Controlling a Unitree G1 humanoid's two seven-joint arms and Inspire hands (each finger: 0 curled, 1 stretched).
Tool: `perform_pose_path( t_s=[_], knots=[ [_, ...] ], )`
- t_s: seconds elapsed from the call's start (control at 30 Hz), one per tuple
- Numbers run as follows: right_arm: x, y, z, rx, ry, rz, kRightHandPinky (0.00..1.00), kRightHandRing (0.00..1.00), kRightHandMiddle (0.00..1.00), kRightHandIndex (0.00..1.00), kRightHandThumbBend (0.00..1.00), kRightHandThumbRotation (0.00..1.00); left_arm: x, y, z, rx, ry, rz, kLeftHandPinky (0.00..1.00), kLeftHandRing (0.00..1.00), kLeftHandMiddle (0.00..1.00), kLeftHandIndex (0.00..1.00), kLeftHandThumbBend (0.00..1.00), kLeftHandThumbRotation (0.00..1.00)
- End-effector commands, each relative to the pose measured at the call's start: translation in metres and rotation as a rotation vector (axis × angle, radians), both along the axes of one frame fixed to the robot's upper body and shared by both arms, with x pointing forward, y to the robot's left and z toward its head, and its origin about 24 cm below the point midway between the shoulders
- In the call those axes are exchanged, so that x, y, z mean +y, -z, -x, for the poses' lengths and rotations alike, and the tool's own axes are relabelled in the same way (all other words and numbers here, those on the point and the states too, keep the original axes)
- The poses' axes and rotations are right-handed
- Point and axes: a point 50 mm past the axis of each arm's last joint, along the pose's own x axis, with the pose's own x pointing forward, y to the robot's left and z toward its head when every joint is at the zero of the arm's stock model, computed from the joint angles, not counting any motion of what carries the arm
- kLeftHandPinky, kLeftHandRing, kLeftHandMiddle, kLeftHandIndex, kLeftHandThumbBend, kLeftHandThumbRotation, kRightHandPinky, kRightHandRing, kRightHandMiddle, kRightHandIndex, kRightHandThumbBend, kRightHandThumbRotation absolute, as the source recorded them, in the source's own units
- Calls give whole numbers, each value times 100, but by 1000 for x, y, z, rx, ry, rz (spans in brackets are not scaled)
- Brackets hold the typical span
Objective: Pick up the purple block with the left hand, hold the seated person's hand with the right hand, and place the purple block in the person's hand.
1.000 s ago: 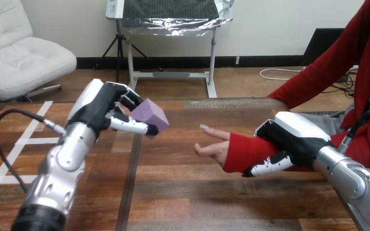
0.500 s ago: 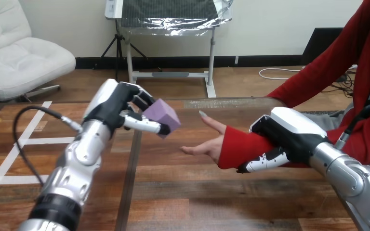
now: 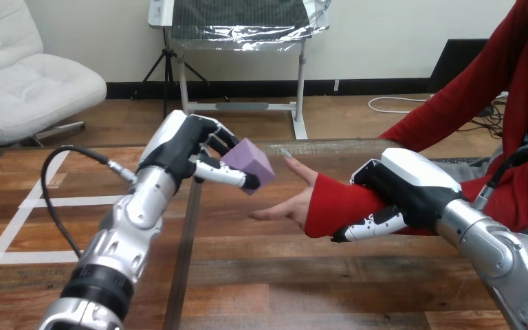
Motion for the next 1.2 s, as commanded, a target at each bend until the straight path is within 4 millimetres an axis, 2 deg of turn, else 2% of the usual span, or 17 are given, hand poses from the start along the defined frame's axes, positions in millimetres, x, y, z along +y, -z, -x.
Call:
perform_pose_path(
  t_s=[0.0, 0.3, 0.83, 1.17],
  knots=[
    [28, -40, -17, -153, -73, -97, 28, 30, 34, 33, 73, 39, -21, -44, -19, -144, 54, 1, 18, 25, 33, 42, 74, 0],
    [35, -42, -19, -168, -85, -95, 28, 31, 35, 34, 74, 41, -32, -46, -22, -140, 72, -3, 18, 26, 34, 42, 75, 0],
    [44, -45, -22, -165, -90, -100, 26, 29, 32, 33, 74, 40, -51, -50, -23, -145, 118, 4, 17, 24, 33, 41, 75, 0],
    [49, -48, -23, -174, -95, -103, 27, 31, 33, 34, 75, 43, -62, -51, -22, -129, 148, 19, 17, 25, 33, 41, 76, 0]
  ],
)
